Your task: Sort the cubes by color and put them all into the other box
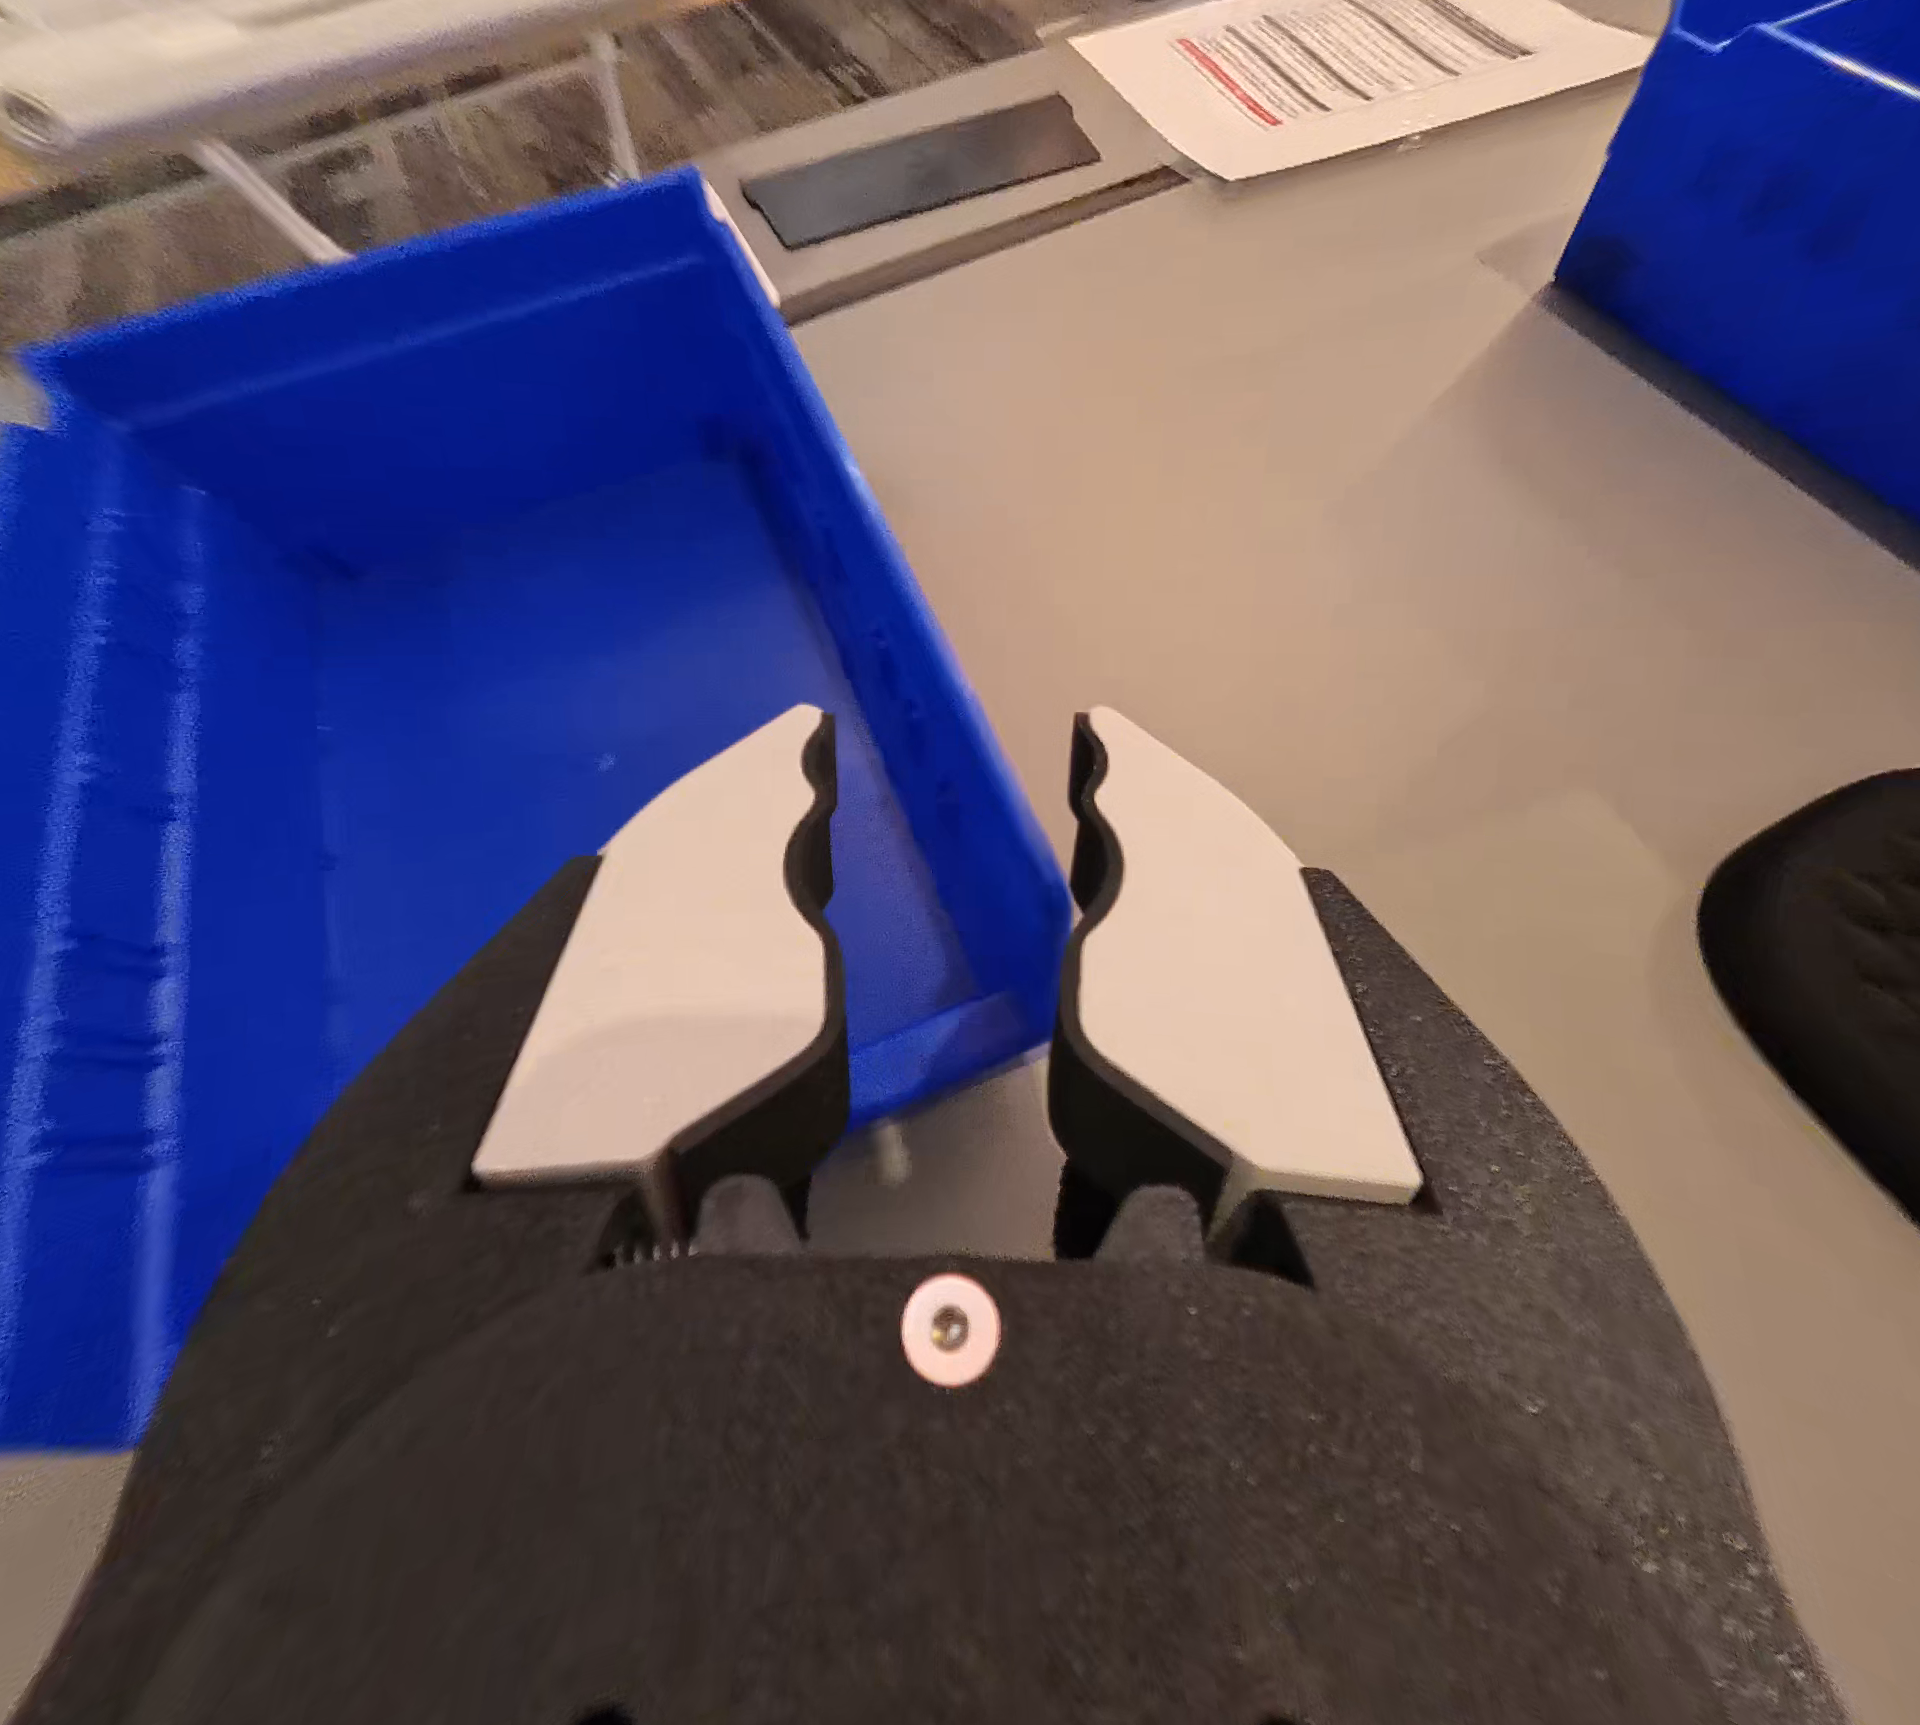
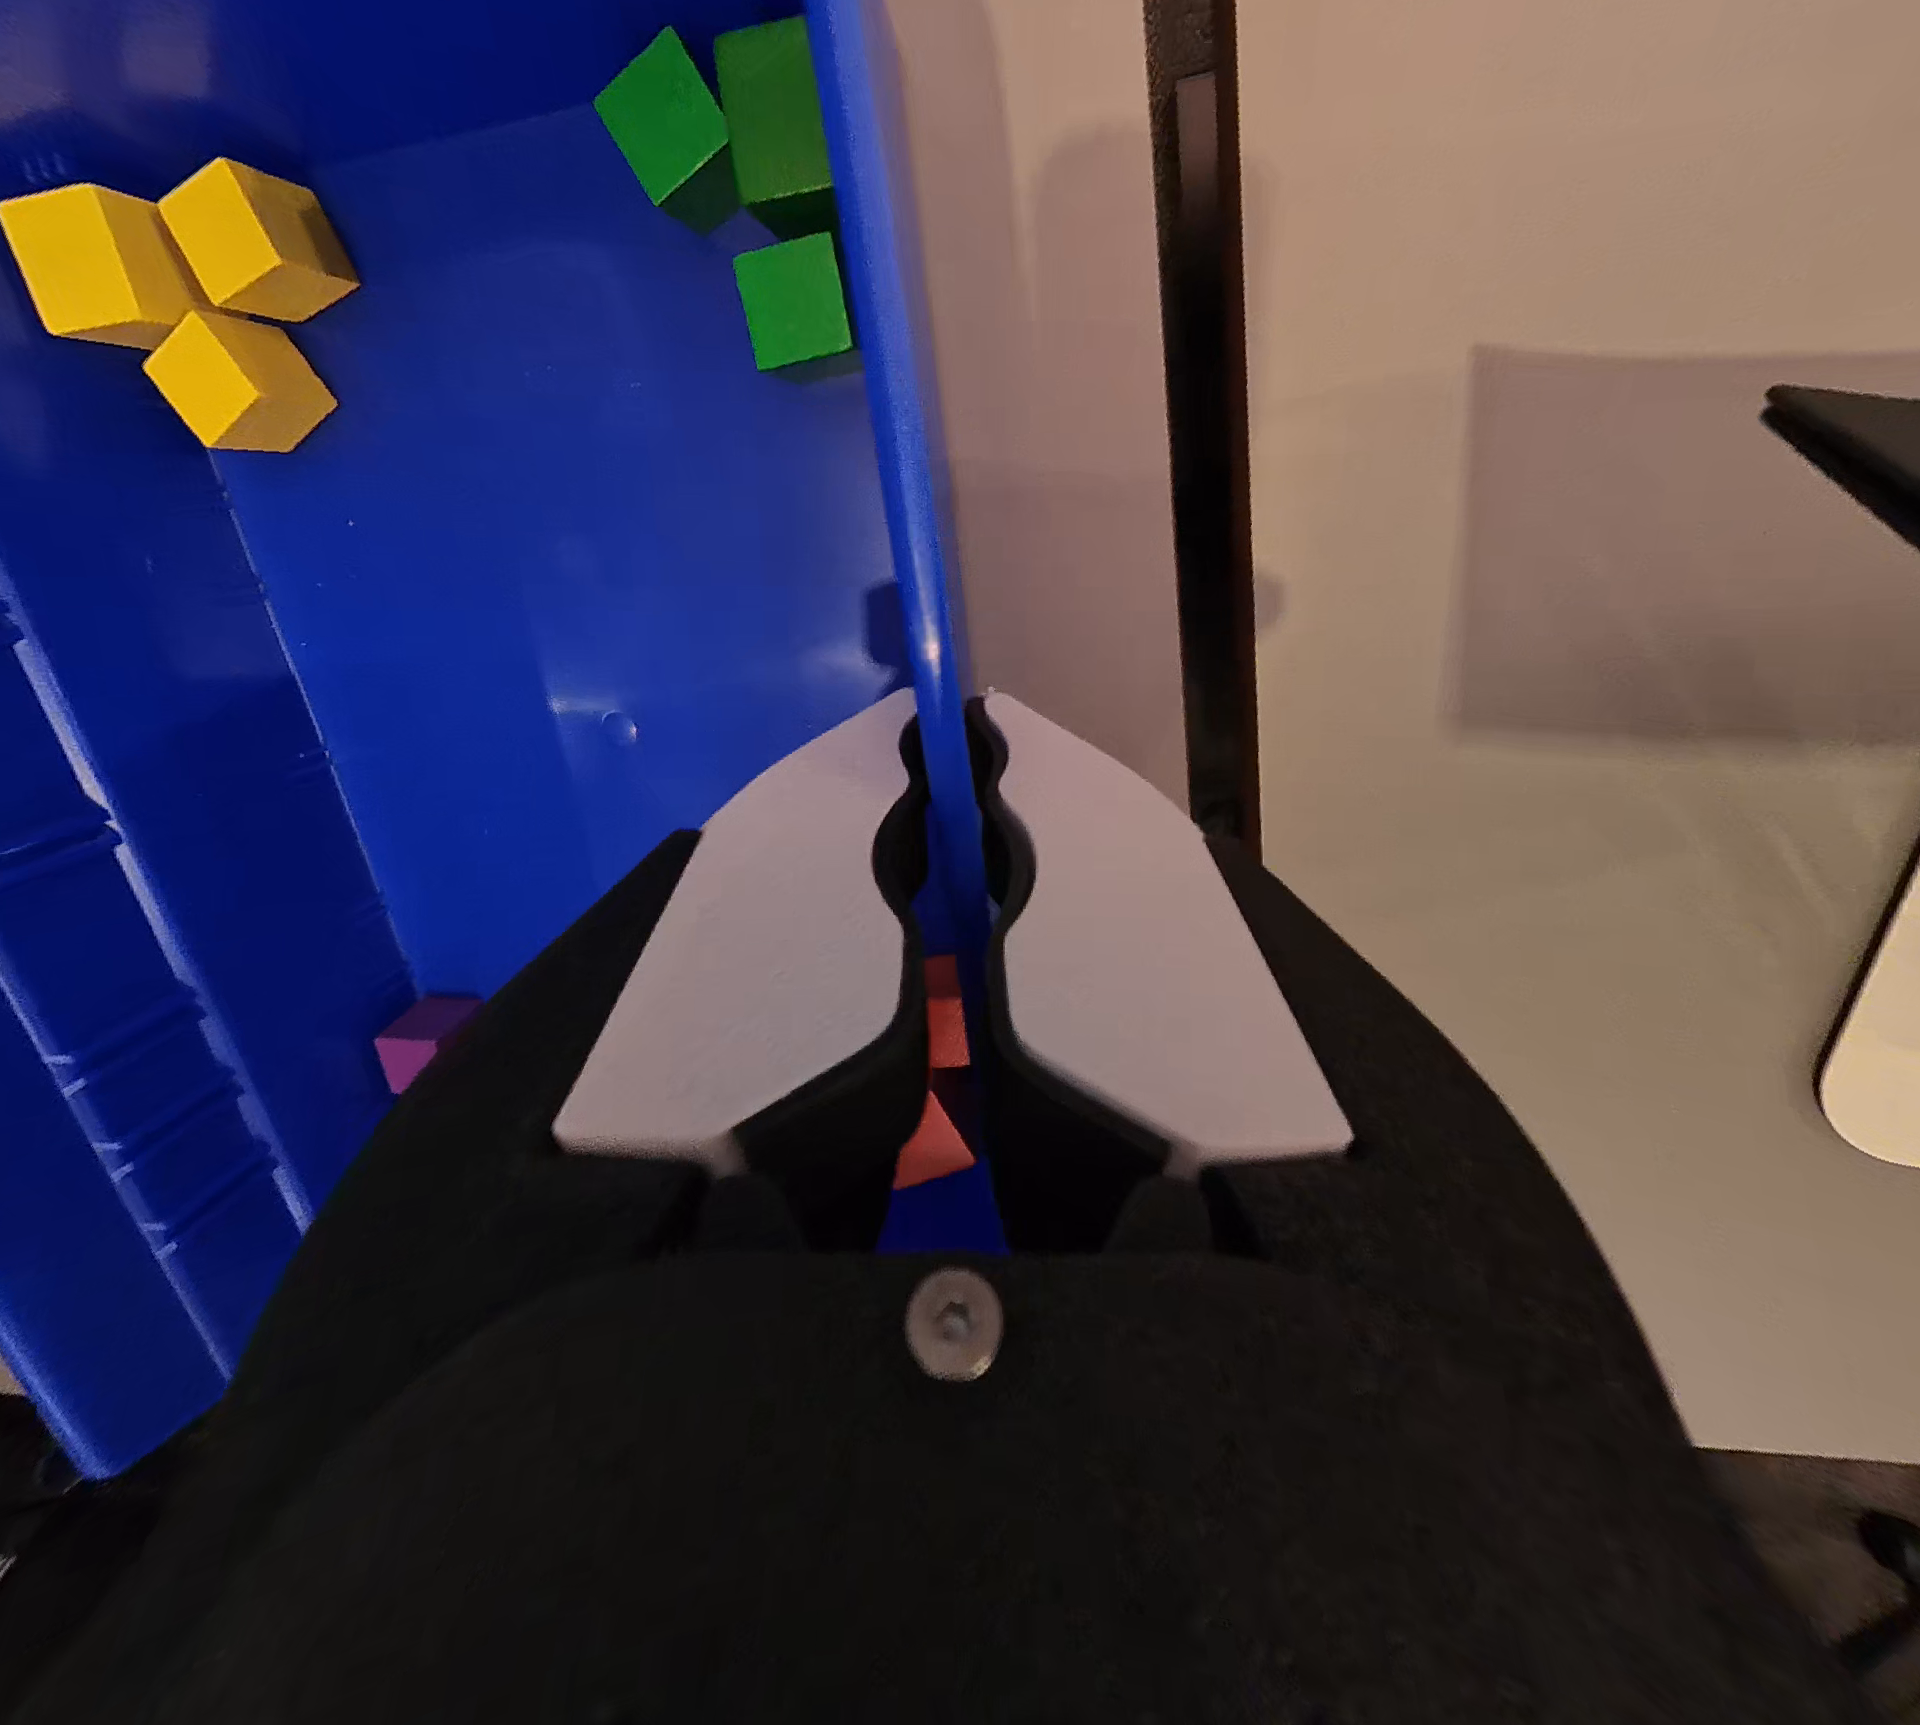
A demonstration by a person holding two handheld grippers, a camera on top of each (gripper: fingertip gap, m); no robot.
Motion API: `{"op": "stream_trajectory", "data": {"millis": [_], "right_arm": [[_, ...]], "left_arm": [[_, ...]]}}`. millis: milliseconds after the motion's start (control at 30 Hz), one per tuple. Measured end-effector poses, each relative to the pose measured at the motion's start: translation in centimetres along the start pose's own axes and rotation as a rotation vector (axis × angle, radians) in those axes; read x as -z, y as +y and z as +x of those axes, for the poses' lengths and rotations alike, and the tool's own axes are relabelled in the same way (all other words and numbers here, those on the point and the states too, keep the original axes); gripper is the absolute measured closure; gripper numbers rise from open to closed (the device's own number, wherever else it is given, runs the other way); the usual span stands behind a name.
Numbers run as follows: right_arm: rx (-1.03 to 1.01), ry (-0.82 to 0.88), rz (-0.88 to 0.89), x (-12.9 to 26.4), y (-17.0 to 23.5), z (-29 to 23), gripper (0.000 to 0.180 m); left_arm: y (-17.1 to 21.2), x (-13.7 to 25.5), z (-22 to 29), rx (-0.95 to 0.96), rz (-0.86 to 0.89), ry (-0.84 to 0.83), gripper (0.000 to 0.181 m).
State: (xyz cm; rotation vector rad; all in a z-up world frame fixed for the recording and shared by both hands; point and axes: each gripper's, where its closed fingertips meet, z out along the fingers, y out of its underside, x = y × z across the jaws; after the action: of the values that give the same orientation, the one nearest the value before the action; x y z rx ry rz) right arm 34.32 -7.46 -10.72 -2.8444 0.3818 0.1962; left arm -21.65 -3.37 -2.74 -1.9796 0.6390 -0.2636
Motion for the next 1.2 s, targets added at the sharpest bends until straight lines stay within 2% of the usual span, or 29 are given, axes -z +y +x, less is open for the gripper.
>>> {"op": "stream_trajectory", "data": {"millis": [167,500,667,800,1000,1200], "right_arm": [[-0.029,-0.015,-0.010,0.1,0.1,-0.2,0.175],[-0.052,-0.036,-0.011,2.3,-0.4,-2.1,0.173],[-0.062,-0.109,0.000,4.4,-1.2,-4.5,0.173],[-0.035,-0.100,0.010,7.3,-2.3,-7.4,0.173],[0.089,-0.070,0.011,11.5,-4.8,-16.1,0.173],[0.256,-0.162,-0.017,12.4,-6.8,-30.4,0.173]], "left_arm": [[0.6,3.7,-2.8,-0.076,0.010,-0.097,0.141],[3.4,9.4,-7.6,-0.053,-0.001,-0.171,0.144],[4.5,12.0,-10.2,-0.031,0.014,-0.234,0.145],[5.7,14.1,-12.3,-0.003,0.021,-0.280,0.145],[8.1,16.4,-16.1,0.036,0.007,-0.389,0.145],[10.0,18.5,-19.6,0.038,-0.017,-0.517,0.146]]}}
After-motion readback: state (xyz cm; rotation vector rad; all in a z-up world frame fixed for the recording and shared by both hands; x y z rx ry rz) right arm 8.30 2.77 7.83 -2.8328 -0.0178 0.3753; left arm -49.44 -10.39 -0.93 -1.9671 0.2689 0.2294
